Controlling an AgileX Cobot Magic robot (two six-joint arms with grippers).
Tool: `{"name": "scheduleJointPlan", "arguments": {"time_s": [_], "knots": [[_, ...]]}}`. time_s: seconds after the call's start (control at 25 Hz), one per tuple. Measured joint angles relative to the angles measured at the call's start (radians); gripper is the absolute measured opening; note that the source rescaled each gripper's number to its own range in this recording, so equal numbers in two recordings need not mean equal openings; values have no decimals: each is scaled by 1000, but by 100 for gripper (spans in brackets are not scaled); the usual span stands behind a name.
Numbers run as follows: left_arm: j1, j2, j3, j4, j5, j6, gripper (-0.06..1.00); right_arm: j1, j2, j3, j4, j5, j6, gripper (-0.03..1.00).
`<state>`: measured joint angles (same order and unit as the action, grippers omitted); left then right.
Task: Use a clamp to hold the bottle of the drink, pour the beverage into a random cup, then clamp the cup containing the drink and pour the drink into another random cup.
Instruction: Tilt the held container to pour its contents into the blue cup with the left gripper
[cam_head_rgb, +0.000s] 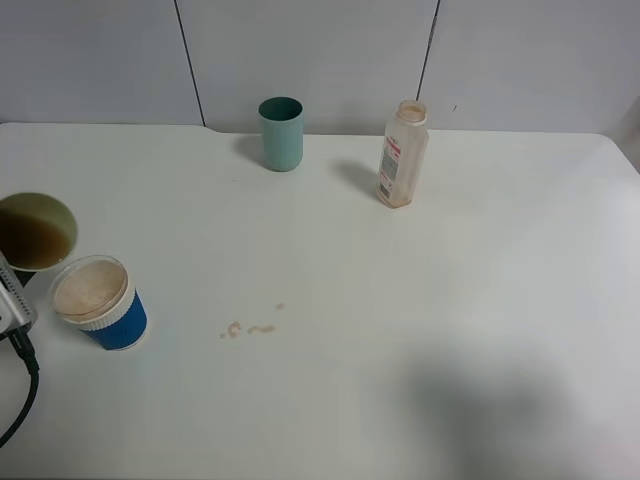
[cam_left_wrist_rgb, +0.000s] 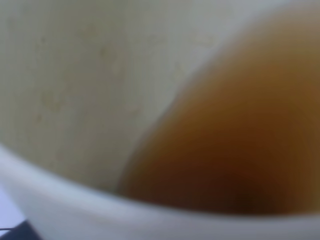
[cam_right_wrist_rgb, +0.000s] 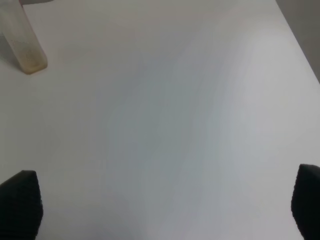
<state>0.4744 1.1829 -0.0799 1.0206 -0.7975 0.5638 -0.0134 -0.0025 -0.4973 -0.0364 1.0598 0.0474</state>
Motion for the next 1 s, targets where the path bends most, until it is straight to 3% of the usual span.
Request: {"name": "scheduleJointPlan", "arguments": {"time_s": [1.0], "knots": [[0,0,0,-25,5,158,1,0,0,0,0,0,0,100]]}}
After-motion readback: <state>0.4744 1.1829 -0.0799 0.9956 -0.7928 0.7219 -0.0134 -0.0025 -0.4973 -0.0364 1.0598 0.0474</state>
